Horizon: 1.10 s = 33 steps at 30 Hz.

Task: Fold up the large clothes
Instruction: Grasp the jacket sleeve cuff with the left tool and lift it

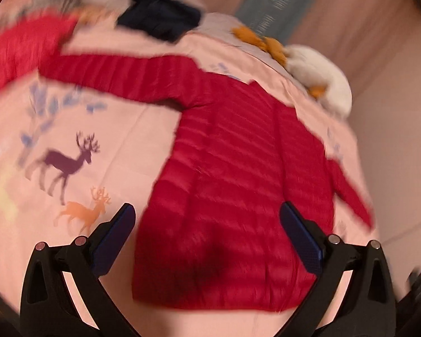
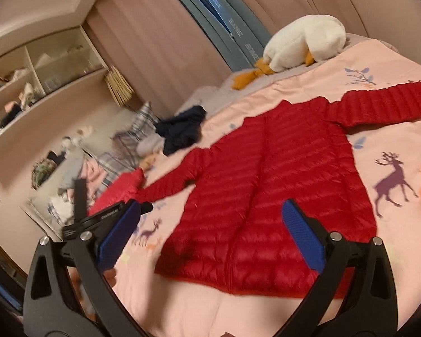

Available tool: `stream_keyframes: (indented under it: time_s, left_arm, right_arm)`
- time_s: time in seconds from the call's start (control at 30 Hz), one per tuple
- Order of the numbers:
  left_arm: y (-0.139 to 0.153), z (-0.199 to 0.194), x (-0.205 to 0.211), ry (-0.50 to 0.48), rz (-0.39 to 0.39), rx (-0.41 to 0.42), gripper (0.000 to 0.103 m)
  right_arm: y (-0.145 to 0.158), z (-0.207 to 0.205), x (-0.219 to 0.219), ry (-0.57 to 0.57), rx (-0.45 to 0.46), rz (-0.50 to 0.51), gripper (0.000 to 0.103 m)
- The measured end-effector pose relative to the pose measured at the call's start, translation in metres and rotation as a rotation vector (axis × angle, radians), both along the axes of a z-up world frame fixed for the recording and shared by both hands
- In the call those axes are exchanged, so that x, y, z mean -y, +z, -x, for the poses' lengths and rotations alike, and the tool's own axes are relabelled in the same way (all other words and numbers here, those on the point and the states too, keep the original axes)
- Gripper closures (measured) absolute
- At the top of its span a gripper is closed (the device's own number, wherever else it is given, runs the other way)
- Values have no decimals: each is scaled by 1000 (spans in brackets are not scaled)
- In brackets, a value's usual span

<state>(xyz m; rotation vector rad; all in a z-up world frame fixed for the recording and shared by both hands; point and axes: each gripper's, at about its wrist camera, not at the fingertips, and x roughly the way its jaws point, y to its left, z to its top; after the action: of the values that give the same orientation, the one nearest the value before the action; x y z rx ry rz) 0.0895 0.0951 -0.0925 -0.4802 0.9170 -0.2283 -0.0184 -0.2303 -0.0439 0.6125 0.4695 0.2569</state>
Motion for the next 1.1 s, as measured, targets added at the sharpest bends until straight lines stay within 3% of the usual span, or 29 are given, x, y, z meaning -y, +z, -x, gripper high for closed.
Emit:
stream_keyframes:
  time_s: [0.1, 0.3, 0.5, 0.7, 1.0, 1.07, 1.1]
  left_arm:
    - [-28, -34, -49, 102, 143, -41, 1]
    - [-88, -96, -151, 310, 453, -88, 1]
    - [-107, -139, -193, 380, 640, -34, 1]
    - [-107, -175, -204, 406, 641, -3, 1]
    - [-105, -209, -215, 495, 541, 13, 2]
    - [-105, -211, -216, 526, 519, 14, 10]
    - [-106, -212, -216, 530, 505, 8, 24]
  right_arm:
    - [-7, -12, 2, -8, 2, -43, 2]
    - [-18, -41, 2, 48, -41, -11, 2]
    - [-34, -69, -7, 71, -115, 61, 2]
    - [-47, -88, -10, 76, -150, 68, 2]
    - [-54, -104, -19, 79, -166, 132, 2]
    - [-55, -104, -22, 84, -163, 155, 2]
    - [-55, -105, -23, 84, -162, 163, 2]
